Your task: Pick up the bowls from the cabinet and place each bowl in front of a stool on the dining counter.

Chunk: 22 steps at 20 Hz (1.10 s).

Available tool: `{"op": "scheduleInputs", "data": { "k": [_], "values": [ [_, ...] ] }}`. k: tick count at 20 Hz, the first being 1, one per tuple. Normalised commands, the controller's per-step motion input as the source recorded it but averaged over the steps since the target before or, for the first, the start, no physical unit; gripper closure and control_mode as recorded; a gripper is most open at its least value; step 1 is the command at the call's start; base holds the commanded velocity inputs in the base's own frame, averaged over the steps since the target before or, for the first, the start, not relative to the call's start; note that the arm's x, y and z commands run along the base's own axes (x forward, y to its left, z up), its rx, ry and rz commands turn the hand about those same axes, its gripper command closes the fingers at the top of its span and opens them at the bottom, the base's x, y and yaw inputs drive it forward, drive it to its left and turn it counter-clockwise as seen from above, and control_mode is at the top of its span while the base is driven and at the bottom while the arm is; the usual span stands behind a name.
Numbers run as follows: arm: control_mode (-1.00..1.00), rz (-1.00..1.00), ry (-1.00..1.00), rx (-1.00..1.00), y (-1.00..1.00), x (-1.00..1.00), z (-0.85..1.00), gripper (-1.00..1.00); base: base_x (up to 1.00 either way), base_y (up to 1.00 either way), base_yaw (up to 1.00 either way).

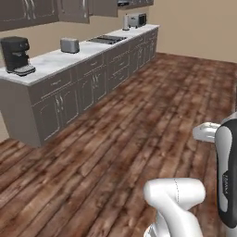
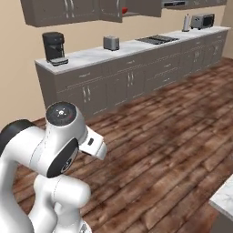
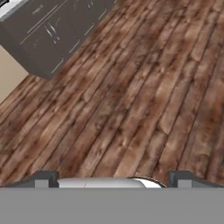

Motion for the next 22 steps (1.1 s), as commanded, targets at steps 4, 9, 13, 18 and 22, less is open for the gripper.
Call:
{"op": "scheduleInputs", "data": {
  "k": [4,9,13,18,22],
  "values": [
    [1.0,0.0,0.0,0.0,0.0,0.0,0.0,-1.0,1.0,0.52,-0.2],
    [1.0,0.0,0.0,0.0,0.0,0.0,0.0,-1.0,1.0,0.04,-0.19],
    [1.0,0.0,0.0,0.0,0.0,0.0,0.0,-1.0,1.0,-0.03,-0.07],
    [1.0,0.0,0.0,0.0,0.0,0.0,0.0,-1.0,1.0,-0.39,0.0],
    [1.0,0.0,0.0,0.0,0.0,0.0,0.0,-1.0,1.0,-0.54,0.0]
  ]
}}
